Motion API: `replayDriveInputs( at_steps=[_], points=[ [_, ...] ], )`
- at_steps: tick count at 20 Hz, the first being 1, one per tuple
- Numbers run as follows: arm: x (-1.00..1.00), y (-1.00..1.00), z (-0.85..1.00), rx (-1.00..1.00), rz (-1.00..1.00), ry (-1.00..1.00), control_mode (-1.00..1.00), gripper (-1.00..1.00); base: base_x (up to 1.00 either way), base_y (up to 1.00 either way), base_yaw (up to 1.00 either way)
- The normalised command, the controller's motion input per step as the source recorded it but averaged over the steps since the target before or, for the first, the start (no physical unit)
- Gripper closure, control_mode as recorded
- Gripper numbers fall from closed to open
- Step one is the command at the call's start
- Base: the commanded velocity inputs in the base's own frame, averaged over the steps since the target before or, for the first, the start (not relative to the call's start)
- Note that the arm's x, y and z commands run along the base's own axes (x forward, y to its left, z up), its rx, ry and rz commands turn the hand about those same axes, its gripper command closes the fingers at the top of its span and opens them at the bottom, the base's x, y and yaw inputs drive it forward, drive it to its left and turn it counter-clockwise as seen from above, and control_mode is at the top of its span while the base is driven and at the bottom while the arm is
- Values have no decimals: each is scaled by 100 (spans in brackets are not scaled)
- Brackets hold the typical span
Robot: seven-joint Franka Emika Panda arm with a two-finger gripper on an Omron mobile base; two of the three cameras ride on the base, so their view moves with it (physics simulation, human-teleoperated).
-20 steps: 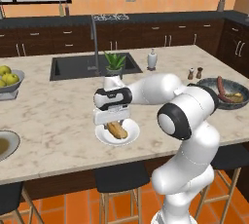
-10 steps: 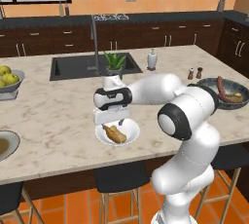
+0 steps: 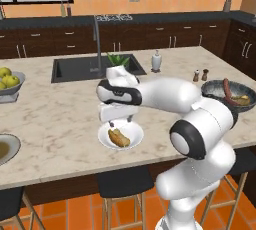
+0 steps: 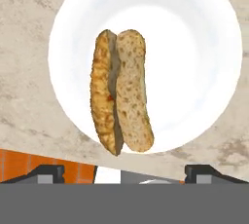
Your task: Place one bun and one sausage from the bowl on each plate.
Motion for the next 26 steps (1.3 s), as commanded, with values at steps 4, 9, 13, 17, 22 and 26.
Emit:
replayDriveInputs(
  at_steps=[4, 9, 13, 17, 22, 26],
  points=[
    [-76, -52, 36, 0, -2, 1, -100, -100, 0, 0, 0],
    [-76, -52, 35, 0, -2, 0, -100, -100, 0, 0, 0],
    [-44, -43, 58, 0, 0, 0, -100, -100, 0, 0, 0],
    [-49, -43, 21, 0, 0, -2, -100, -100, 0, 0, 0],
    [-13, -4, 0, 0, 0, -2, -100, -100, 0, 0, 0],
    [0, 0, 0, 0, 0, 0, 100, -100, -20, -21, -7]
  ],
)
